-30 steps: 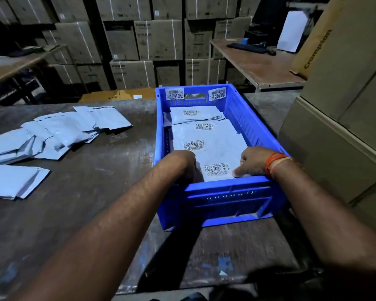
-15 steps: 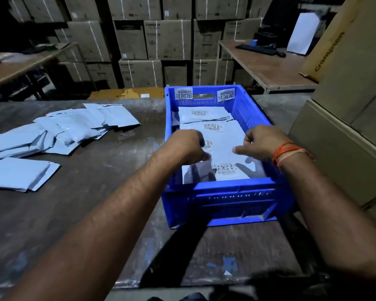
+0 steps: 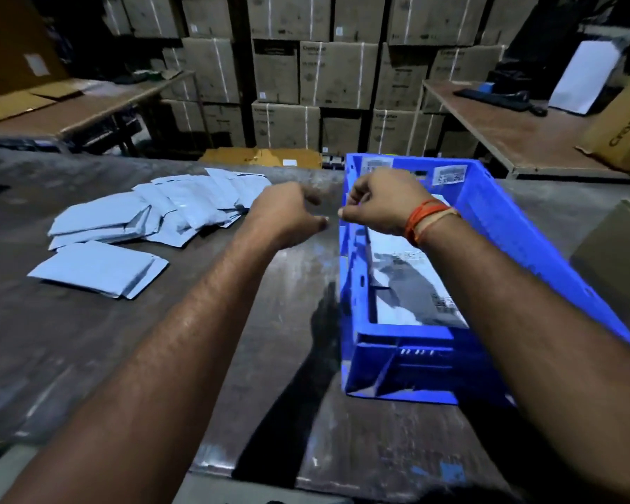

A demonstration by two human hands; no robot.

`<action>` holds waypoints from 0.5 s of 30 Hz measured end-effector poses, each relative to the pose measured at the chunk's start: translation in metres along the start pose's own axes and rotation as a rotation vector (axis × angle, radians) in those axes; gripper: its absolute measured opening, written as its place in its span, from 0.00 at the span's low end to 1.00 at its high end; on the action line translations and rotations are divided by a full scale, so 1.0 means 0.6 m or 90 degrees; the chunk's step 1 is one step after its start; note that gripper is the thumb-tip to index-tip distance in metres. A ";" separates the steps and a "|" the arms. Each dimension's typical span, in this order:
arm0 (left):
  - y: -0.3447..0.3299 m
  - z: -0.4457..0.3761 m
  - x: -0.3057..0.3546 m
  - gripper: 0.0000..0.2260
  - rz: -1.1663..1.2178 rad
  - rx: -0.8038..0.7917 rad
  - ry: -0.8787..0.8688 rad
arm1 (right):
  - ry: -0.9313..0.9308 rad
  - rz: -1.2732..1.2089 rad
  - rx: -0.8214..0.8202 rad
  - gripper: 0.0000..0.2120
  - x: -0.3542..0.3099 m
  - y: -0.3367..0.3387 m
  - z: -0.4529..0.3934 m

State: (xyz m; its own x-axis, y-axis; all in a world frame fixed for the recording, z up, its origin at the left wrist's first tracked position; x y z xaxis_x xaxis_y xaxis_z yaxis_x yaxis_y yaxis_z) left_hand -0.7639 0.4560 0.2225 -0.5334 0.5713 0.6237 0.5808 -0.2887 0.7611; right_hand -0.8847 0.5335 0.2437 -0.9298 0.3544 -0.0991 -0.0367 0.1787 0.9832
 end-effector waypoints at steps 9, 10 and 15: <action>0.096 0.005 -0.287 0.17 -0.010 -0.035 0.113 | 0.076 -0.003 -0.115 0.11 -0.271 -0.123 -0.111; 0.109 0.005 -0.332 0.18 -0.015 -0.043 0.121 | 0.070 -0.011 -0.132 0.11 -0.303 -0.150 -0.123; 0.166 0.008 -0.528 0.19 -0.004 -0.069 0.145 | 0.022 -0.087 -0.179 0.09 -0.429 -0.289 -0.157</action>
State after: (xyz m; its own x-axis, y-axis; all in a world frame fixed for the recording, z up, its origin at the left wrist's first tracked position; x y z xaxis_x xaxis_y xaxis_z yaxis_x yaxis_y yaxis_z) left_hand -0.5345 0.2497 0.0997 -0.6690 0.3896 0.6330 0.5135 -0.3734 0.7726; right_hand -0.6735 0.3249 0.1133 -0.9209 0.3121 -0.2335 -0.2583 -0.0401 0.9652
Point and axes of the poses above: each hand's wrist, its own z-axis away from the middle knuckle, its own y-axis out of the back of the hand, x = y × z, the point moved 10 cm from there along -z, towards the middle knuckle, and after that the axes turned 13 degrees about z, right-handed, at the moved point
